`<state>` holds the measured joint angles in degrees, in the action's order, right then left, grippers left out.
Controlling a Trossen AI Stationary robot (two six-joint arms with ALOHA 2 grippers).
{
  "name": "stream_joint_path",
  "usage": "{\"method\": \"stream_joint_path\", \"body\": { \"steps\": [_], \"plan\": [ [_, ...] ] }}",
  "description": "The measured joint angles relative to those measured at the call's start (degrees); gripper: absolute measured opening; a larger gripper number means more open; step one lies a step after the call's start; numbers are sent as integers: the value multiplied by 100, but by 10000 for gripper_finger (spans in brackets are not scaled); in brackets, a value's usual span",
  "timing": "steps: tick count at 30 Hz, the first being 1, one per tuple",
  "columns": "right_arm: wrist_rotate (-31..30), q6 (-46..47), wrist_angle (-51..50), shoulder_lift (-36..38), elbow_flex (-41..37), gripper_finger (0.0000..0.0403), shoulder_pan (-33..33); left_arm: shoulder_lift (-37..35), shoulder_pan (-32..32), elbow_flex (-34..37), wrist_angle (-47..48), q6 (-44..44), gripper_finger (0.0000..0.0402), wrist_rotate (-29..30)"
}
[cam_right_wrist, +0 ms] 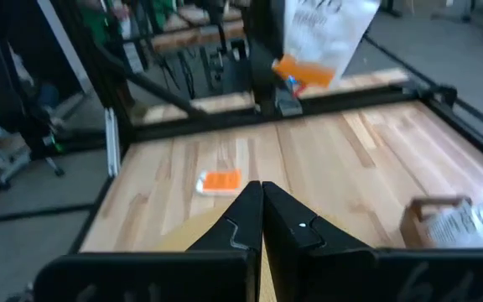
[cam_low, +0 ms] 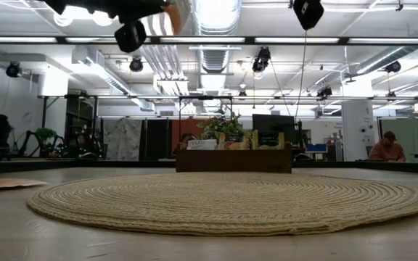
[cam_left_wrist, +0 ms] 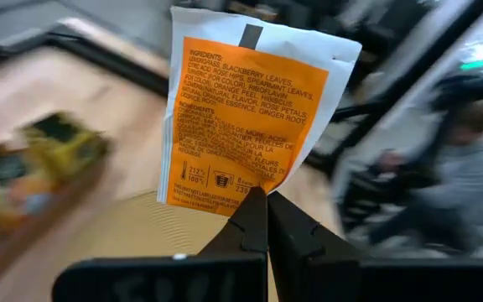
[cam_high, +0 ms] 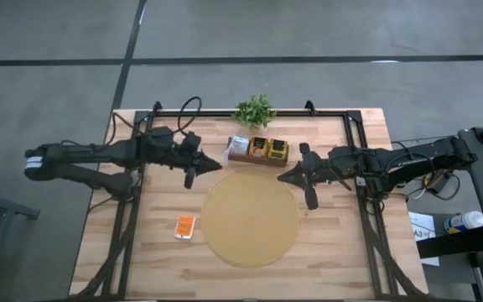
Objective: Pick & Place Tea
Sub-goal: Put the white tea bag into the left section of the wooden organizer
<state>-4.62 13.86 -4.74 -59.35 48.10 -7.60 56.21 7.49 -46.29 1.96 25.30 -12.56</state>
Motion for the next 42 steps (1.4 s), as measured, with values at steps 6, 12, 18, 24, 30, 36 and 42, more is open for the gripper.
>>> {"method": "stream_joint_path", "body": {
  "steps": [6,12,18,24,30,36,42],
  "plan": [
    [13,434,674,0,0,9,210,25,262,460,-1229,680,0,-1380],
    [417,1026,1020,0,0,46,538,37,264,565,-1574,1021,0,-1854],
    [636,1295,1448,-72,68,113,818,39,264,557,-1787,1066,0,-1992],
    [1307,1317,1436,-530,664,165,1084,126,266,485,-2248,1292,0,-2481],
    [1750,779,495,-1349,1786,187,1269,240,266,431,-2258,1384,0,-2909],
    [2508,367,-339,-2140,2960,189,1391,346,266,427,-2254,1422,0,-3196],
    [2609,-106,-1293,-2822,3972,189,1421,380,266,427,-2285,1414,0,-3358]
  ]
}}
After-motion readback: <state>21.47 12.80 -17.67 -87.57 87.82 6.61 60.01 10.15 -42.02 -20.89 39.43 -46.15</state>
